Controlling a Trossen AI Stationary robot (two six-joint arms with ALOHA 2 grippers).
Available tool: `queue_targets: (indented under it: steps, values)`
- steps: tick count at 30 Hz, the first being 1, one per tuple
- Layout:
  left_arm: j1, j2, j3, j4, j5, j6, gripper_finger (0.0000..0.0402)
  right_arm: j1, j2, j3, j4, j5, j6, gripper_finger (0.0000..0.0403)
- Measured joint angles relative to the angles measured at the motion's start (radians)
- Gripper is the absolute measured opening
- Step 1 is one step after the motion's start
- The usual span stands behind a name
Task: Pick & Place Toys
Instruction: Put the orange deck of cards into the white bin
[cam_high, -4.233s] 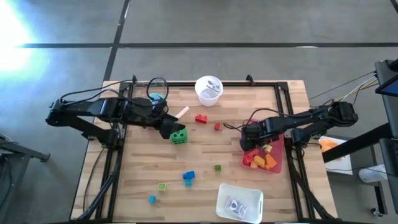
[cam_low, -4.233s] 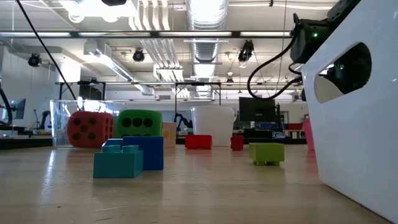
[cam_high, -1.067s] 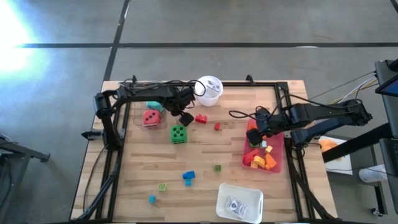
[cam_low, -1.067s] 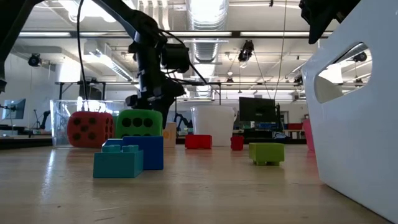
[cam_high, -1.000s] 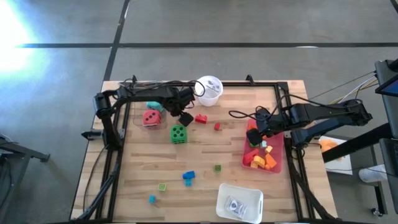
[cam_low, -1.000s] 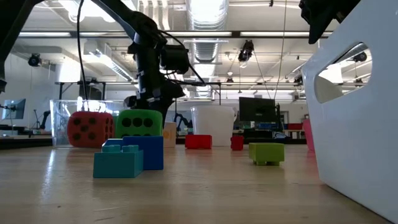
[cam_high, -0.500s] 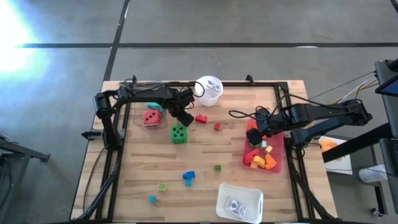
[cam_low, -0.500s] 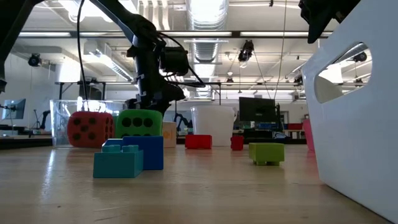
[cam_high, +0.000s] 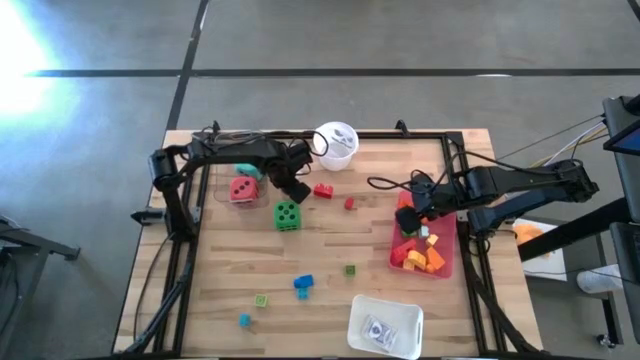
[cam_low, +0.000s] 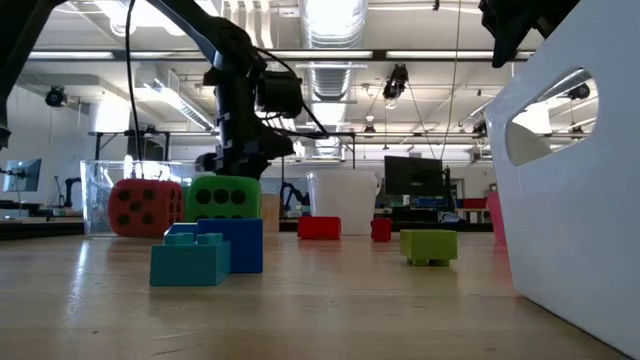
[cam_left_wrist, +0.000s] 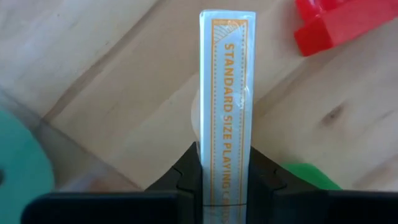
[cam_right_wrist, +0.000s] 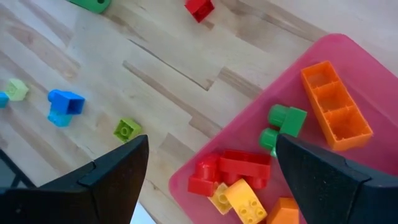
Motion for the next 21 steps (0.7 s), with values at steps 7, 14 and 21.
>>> queue_targets:
  steps: [7, 14, 21]
  values:
    - [-0.042, -0.106, 0.034, -0.007, 0.083, 0.013, 0.0064, 0.0, -0.001, 0.0, 0.193, -0.032, -0.108, 0.0344]
    - [-0.139, -0.247, 0.053, 0.043, 0.32, -0.005, 0.0064, -0.001, -0.008, 0.0, 0.343, -0.042, -0.151, 0.0344]
    - [-0.284, -0.352, 0.052, 0.2, 0.355, -0.087, 0.0064, 0.0, -0.006, 0.0, 0.552, -0.076, -0.179, 0.0344]
